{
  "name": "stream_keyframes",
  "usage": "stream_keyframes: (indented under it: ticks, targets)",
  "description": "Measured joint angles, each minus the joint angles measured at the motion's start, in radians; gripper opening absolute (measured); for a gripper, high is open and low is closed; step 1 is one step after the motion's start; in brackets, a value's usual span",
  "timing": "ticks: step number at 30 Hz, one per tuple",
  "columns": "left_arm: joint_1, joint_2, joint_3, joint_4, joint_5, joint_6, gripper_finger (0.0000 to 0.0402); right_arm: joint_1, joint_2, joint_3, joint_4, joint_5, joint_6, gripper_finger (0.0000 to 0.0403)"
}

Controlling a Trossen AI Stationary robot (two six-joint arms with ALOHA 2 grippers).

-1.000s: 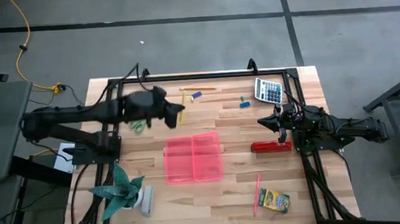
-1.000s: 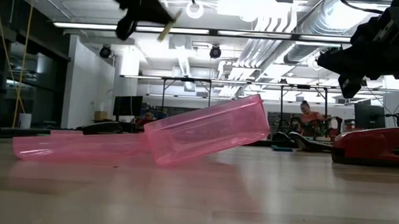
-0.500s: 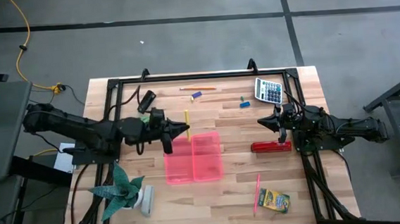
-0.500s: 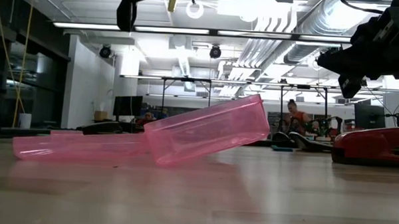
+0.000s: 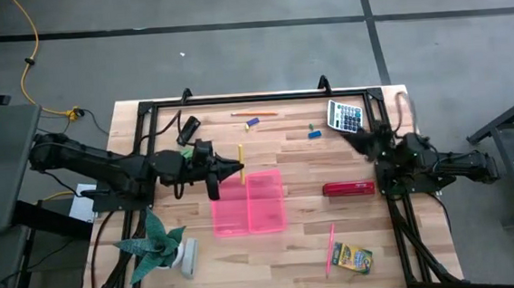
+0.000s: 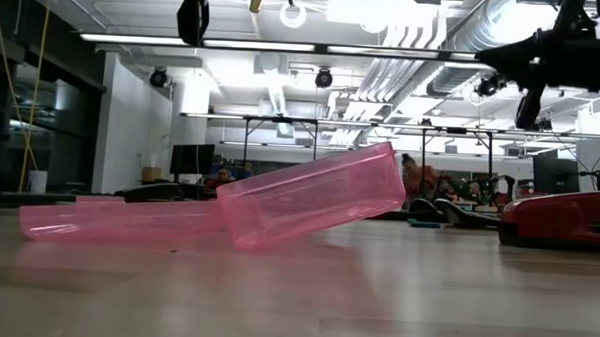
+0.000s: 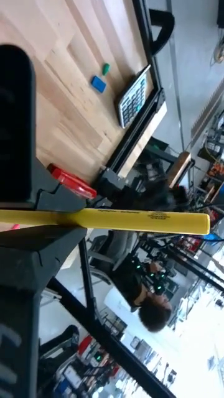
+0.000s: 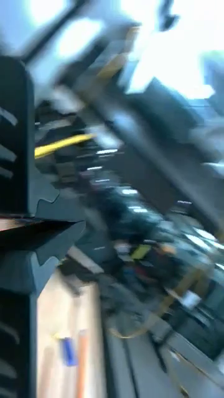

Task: Pack school essentials
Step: Put the yellow pen into the pink supply box

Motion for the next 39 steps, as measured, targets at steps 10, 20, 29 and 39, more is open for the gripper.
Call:
stream_keyframes:
  ticks: [10,20,29,39]
  targets:
    - [0.013,-0.062,0.001,-0.015,0.051,0.069,0.0003,0.0,0.073,0.001,0.34,0.074,0.009,0.0]
    - [0.013,-0.11,0.0,-0.032,0.042,0.105,0.0003,0.028,0.504,0.254,0.338,-0.298,-0.262,0.0]
    - [0.013,-0.111,0.0,-0.032,0.046,0.111,0.0003,0.072,0.78,0.519,0.051,-0.433,-0.409,0.0]
    - [0.013,-0.084,0.002,-0.021,0.041,0.056,0.0003,0.084,0.819,0.576,0.007,-0.457,-0.453,0.0]
